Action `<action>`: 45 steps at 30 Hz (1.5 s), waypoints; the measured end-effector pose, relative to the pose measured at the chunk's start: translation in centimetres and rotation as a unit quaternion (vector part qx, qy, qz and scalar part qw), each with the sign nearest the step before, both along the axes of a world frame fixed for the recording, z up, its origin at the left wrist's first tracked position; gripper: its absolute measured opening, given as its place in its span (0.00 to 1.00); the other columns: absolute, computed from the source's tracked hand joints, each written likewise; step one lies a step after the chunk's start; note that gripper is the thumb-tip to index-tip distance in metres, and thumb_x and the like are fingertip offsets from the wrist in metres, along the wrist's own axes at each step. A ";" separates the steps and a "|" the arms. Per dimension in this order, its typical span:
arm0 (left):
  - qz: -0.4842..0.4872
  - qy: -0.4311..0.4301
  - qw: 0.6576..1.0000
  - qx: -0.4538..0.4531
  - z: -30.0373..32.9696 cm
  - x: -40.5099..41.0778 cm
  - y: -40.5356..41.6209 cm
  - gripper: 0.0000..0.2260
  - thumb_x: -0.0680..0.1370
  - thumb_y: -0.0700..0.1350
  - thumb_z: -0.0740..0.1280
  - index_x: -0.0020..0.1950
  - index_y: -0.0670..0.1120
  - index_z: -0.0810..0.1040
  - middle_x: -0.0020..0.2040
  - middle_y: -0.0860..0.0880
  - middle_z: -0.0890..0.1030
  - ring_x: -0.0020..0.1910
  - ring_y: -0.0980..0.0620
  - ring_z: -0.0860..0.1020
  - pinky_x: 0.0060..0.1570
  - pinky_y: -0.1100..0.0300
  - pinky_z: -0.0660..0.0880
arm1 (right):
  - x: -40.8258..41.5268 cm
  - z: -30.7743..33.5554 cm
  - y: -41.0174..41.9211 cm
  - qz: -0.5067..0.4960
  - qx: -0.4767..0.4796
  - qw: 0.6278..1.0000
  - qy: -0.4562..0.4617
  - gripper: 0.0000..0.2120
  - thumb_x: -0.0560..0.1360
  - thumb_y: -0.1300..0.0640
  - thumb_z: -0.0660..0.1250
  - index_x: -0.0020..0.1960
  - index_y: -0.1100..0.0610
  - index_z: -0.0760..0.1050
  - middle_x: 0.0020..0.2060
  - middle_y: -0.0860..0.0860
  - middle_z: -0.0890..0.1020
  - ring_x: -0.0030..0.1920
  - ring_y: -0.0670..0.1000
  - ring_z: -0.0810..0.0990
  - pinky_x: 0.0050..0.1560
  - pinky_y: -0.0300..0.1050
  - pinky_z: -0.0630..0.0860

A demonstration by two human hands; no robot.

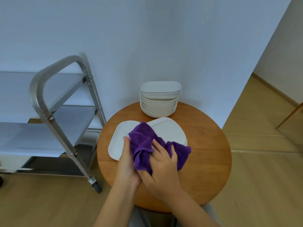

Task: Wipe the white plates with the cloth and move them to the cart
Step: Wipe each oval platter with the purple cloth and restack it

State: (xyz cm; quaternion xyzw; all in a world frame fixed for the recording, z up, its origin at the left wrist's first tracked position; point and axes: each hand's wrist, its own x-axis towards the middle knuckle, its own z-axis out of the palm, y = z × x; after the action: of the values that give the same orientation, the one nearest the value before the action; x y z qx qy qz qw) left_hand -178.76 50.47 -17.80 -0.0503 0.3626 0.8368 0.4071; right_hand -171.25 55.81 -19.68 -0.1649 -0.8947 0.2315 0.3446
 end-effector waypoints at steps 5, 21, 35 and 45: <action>-0.027 0.006 1.000 0.015 0.7 0.3 -1.2 0.24 0.75 0.60 0.58 0.65 0.47 0.74 0.56 0.42 0.82 0.52 0.43 0.82 0.43 0.49 0.81 | 2.1 -0.9 3.6 -0.056 -0.101 0.992 -0.056 0.28 0.74 0.40 0.55 0.69 0.51 0.70 0.70 0.49 0.71 0.74 0.53 0.59 0.72 0.63 0.51; 0.016 0.125 0.969 -0.214 -0.7 -1.7 -2.0 0.24 0.76 0.59 0.62 0.69 0.50 0.70 0.63 0.44 0.77 0.61 0.43 0.76 0.61 0.42 0.72 | 3.7 3.0 9.5 0.027 -0.562 0.821 0.099 0.17 0.66 0.58 0.75 0.54 0.53 0.77 0.42 0.46 0.85 0.43 0.47 0.84 0.37 0.38 0.79; -0.109 -0.063 0.987 -0.101 0.6 0.1 -1.4 0.25 0.63 0.46 0.73 0.57 0.44 0.71 0.43 0.39 0.83 0.40 0.42 0.83 0.32 0.53 0.79 | 4.9 0.8 3.1 0.160 -0.012 0.984 -0.072 0.08 0.69 0.52 0.73 0.45 0.48 0.75 0.37 0.38 0.78 0.36 0.36 0.74 0.38 0.29 0.69; -0.165 0.064 0.984 -0.013 -1.9 0.8 -2.6 0.13 0.67 0.50 0.69 0.51 0.51 0.83 0.48 0.44 0.84 0.46 0.45 0.84 0.39 0.52 0.80 | 0.3 2.6 7.8 -0.066 -0.308 0.949 0.014 0.08 0.77 0.49 0.63 0.54 0.45 0.67 0.53 0.47 0.74 0.54 0.48 0.75 0.55 0.48 0.76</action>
State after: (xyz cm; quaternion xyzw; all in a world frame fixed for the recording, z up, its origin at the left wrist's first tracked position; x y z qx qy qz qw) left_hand -177.98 47.84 -19.73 0.0590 0.4019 0.7553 0.5144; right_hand -170.91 63.59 -17.07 -0.3182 -0.7624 0.4745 0.3040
